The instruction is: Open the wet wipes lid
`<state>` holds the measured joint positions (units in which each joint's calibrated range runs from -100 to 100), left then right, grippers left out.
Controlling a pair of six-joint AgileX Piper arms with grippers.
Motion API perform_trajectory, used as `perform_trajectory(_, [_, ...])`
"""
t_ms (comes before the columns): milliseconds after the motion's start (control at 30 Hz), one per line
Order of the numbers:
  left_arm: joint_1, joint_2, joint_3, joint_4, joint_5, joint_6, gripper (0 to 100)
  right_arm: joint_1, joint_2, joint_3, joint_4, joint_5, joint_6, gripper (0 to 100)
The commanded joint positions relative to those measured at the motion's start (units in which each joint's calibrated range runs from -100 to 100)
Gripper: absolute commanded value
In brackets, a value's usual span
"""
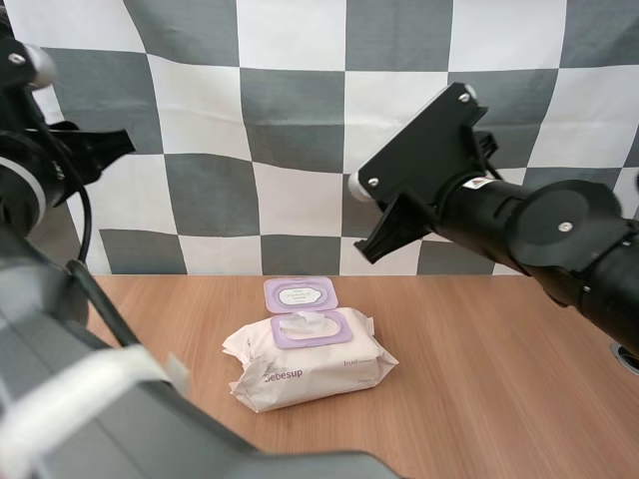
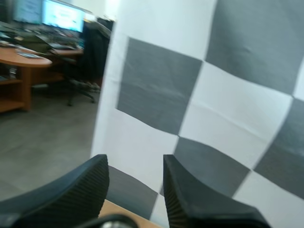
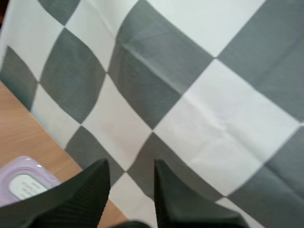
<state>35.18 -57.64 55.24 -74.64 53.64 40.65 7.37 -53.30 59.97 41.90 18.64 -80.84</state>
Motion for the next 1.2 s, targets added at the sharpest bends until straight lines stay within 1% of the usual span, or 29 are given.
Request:
perform_trajectory(0, [4.36,-9.68,2.22,17.93,-30.20,-42.24,61,-6.19,-8.07,0.07,-1.99,5.64,-0.01,39])
perform_trajectory(33, [5.46,-10.41,3.45,21.02,-30.57,-44.63,61,-7.51,-9.61,0.07,-1.99,10.09,0.24,32])
perform_trajectory(100, [7.44,-11.19,6.32,27.54,-28.12,-48.75,61,-9.64,-11.94,0.07,-3.13,18.24,1.30,13])
perform_trajectory(133, [8.16,-11.18,7.60,29.76,-26.14,-49.90,61,-10.40,-12.74,0.07,-3.49,20.72,1.85,4])
perform_trajectory(167, [8.96,-11.05,9.23,32.34,-25.75,-50.29,61,-11.20,-13.52,0.18,-4.39,22.79,2.70,0])
perform_trajectory(267, [10.99,-10.04,13.70,38.38,-28.84,-49.39,61,-12.82,-15.35,1.59,-7.54,24.84,6.00,0])
perform_trajectory(333, [11.91,-9.01,16.41,41.57,-31.71,-45.99,56,-13.12,-16.64,3.85,-8.14,24.84,7.75,0])
perform_trajectory(367, [12.11,-8.42,17.75,42.02,-31.93,-43.31,49,-13.12,-17.21,5.11,-7.88,24.84,7.75,0])
perform_trajectory(400, [12.11,-7.70,19.11,41.94,-32.19,-40.79,39,-13.12,-17.97,6.80,-7.15,24.66,7.28,0])
perform_trajectory(433, [12.11,-6.95,20.48,41.74,-32.60,-39.83,29,-13.12,-18.95,8.60,-5.97,24.18,5.69,0])
perform_trajectory(467, [12.11,-6.18,21.98,41.43,-34.15,-39.72,22,-13.12,-19.92,10.51,-5.12,22.88,4.37,0])
perform_trajectory(533, [12.11,-4.67,24.73,38.91,-38.27,-39.72,15,-13.12,-23.23,14.11,-4.03,20.13,3.31,0])
perform_trajectory(600, [11.96,-2.97,26.61,37.47,-36.99,-39.72,12,-13.12,-26.41,16.39,-3.93,17.69,3.31,0])
perform_trajectory(633, [11.52,-2.16,27.12,36.25,-34.86,-38.96,10,-13.12,-27.82,17.87,-3.81,15.29,3.41,0])
perform_trajectory(667, [10.61,-1.41,27.12,34.02,-31.81,-35.66,8,-13.12,-28.88,19.02,-3.81,13.16,3.69,0])
perform_trajectory(700, [9.69,-1.02,27.12,30.25,-28.82,-31.44,6,-13.20,-29.34,19.50,-3.81,12.40,3.69,0])
perform_trajectory(733, [8.29,-0.84,27.12,26.99,-26.83,-25.83,5,-13.49,-29.73,19.96,-3.81,11.80,3.69,0])
perform_trajectory(767, [6.78,-0.84,27.12,20.97,-22.97,-17.51,5,-13.82,-29.98,20.51,-3.81,11.13,3.69,0])
perform_trajectory(833, [4.22,-0.84,27.12,7.83,-16.68,-1.16,5,-14.52,-30.25,21.07,-4.07,9.60,3.69,0])
perform_trajectory(867, [3.04,-0.84,27.30,1.47,-15.00,5.49,5,-14.69,-30.30,21.19,-4.17,8.64,3.69,0])
perform_trajectory(900, [2.03,-0.84,27.30,-4.03,-13.32,10.03,5,-14.90,-30.53,21.56,-4.17,7.34,3.69,0])
perform_trajectory(933, [1.25,-0.84,27.40,-8.22,-11.45,14.45,5,-14.97,-30.69,21.70,-4.17,6.27,3.69,0])
perform_trajectory(967, [0.24,-0.84,27.82,-11.08,-8.68,17.67,5,-15.06,-30.69,22.00,-4.17,5.79,3.69,0])
perform_trajectory(1000, [-0.73,-0.84,28.28,-12.32,-5.98,19.56,5,-15.18,-30.69,22.00,-4.17,5.67,3.69,0])
perform_trajectory(1067, [-3.55,-0.74,30.66,-12.73,0.51,21.92,5,-15.36,-30.69,22.16,-4.17,5.67,3.69,0])
perform_trajectory(1100, [-5.33,-0.74,32.53,-12.73,2.99,23.91,5,-15.45,-30.69,22.16,-4.17,5.67,3.69,0])
perform_trajectory(1167, [-9.32,-0.74,36.61,-13.47,5.04,30.09,5,-15.51,-30.69,22.16,-4.17,5.67,3.69,0])
